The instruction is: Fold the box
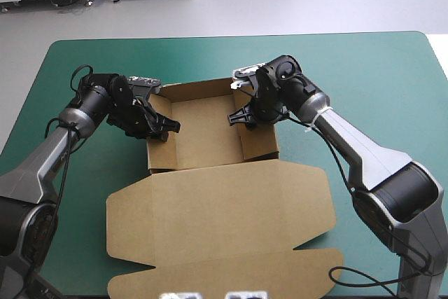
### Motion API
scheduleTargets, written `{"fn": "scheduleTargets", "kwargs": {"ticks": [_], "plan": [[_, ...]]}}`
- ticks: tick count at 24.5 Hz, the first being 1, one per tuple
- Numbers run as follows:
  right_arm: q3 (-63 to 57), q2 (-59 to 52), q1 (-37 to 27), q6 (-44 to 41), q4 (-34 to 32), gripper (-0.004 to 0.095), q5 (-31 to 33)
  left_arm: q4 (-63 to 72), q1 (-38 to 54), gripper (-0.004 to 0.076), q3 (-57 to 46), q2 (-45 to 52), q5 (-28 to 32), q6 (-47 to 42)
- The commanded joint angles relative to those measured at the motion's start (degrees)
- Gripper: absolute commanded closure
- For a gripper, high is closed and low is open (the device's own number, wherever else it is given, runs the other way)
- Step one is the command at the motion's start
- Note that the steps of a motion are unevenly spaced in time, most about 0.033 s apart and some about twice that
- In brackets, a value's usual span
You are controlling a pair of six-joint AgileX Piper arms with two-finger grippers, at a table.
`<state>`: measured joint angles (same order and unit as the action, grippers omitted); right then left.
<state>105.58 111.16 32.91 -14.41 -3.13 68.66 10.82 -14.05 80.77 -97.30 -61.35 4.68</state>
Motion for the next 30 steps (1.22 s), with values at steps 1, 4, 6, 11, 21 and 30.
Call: {"fn": "scheduleTargets", "kwargs": {"ticks": [1,4,6,11,21,30], "plan": [[1.9,-3.1,0.0,0.1,-0.1,0.0387,-5.9,0.4,-0.3,0.0393,2.0,2.7,4.0,0.0],[1.9,-3.1,-0.1,0.1,-0.2,0.0387,-9.6,0.4,-0.2,0.0393,2.0,2.7,6.9,0.0],[1.9,-3.1,-0.5,0.1,0.1,0.0387,-11.9,0.4,-0.2,0.0393,2.0,2.7,8.5,0.0],[1.9,-2.2,-2.2,0.1,0.2,0.0388,-14.2,0.4,-0.2,0.0393,2.0,1.0,11.9,-0.1],[2.2,2.0,-3.4,5.3,0.7,0.0394,-16.7,2.5,-0.2,0.0394,2.0,-3.0,16.5,-0.1],[3.2,2.0,-3.4,3.3,-3.0,0.0392,-18.0,3.9,-0.2,0.0393,2.0,-3.0,16.8,-0.8]]}}
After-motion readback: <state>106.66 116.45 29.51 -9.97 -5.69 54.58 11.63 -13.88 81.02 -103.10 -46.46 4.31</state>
